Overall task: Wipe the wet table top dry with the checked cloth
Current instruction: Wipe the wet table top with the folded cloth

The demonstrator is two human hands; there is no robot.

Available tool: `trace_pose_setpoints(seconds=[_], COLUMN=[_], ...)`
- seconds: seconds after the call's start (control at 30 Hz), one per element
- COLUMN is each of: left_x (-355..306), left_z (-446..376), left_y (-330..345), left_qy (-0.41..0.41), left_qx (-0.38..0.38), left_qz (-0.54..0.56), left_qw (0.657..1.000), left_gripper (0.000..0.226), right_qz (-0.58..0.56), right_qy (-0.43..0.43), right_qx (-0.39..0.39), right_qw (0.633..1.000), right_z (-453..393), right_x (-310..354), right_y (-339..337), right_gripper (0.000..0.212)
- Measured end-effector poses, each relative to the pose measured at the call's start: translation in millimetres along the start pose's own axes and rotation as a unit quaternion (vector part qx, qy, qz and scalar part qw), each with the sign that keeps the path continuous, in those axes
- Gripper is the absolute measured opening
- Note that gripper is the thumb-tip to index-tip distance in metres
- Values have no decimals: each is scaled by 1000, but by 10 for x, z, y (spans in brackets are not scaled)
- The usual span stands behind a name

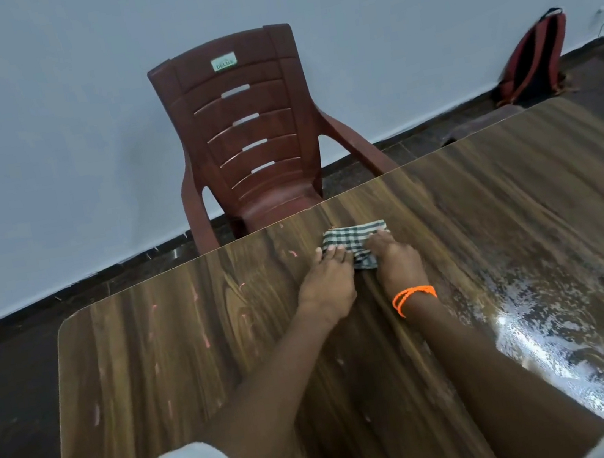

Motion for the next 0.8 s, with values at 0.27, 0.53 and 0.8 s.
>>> trace_pose_setpoints(seconds=[0.27, 0.53, 0.8], left_x=[-114, 136, 388], left_z=[170, -487, -38], left_y=[-47, -32, 24], left_qy=[-4, -11, -46], left_qx=[-33, -55, -64], left_qz=[15, 6, 39], left_qw=[999, 998, 996], left_gripper=[60, 52, 61], right_qz=[-6, 42, 32], right_qy=[-80, -25, -89], right_qx=[14, -7, 35], right_qw=[997, 999, 995], right_z=[259, -351, -195], right_x=[-151, -169, 146], right_y=[39, 133, 320], right_gripper=[40, 31, 39])
Point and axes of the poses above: each hand's wrist, its own z-axis away from the middle knuckle, its own y-axis out of the palm, x = y × z, the point moved 8 cm from there along -z, towards the middle knuckle, and after that the axes turned 6 degrees about -x, right-handed, at the moved point
